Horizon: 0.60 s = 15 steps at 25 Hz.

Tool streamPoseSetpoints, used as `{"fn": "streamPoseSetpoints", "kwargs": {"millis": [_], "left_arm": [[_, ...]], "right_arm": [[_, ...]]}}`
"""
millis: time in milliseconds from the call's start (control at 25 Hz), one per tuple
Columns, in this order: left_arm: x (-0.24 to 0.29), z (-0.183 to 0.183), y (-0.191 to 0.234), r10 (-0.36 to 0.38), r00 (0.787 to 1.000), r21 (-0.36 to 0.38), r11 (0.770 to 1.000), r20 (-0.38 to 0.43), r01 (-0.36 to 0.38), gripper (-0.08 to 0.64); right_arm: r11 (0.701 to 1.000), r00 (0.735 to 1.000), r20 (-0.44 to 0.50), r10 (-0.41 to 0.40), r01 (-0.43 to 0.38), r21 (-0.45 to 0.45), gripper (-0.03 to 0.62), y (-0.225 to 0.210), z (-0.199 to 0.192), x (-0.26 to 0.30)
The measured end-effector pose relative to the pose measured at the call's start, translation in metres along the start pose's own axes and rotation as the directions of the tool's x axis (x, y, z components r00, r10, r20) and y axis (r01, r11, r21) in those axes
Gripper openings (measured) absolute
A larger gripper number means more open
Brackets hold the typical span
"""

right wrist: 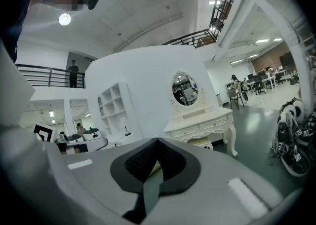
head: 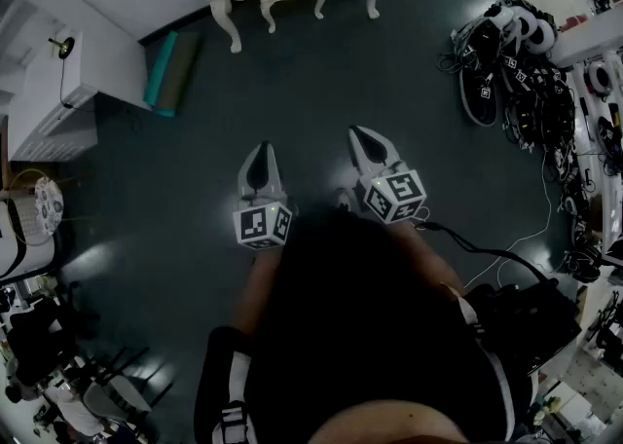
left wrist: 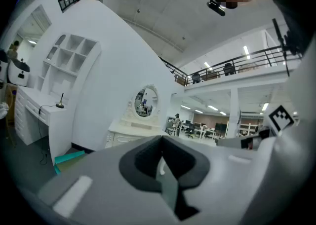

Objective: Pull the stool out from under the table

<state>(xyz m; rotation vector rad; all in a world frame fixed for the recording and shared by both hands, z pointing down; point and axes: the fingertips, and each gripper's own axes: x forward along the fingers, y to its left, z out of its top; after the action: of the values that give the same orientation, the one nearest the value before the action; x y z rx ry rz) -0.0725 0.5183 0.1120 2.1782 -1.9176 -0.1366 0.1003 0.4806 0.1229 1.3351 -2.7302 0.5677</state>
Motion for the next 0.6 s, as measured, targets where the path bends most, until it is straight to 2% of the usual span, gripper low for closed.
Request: {"fn": "streamPoseSetpoints", "kwargs": {"millis": [600], "left_arm": [[0.022,-0.017,-0.053,0.013,1.0,-0.016,1.0,-0.009,-0.013,0.009]], "right_arm": [[1.0,1.0,-0.006,0.02,-0.02,0.022,-0.002,-0.048,0.005,-0.02]]}}
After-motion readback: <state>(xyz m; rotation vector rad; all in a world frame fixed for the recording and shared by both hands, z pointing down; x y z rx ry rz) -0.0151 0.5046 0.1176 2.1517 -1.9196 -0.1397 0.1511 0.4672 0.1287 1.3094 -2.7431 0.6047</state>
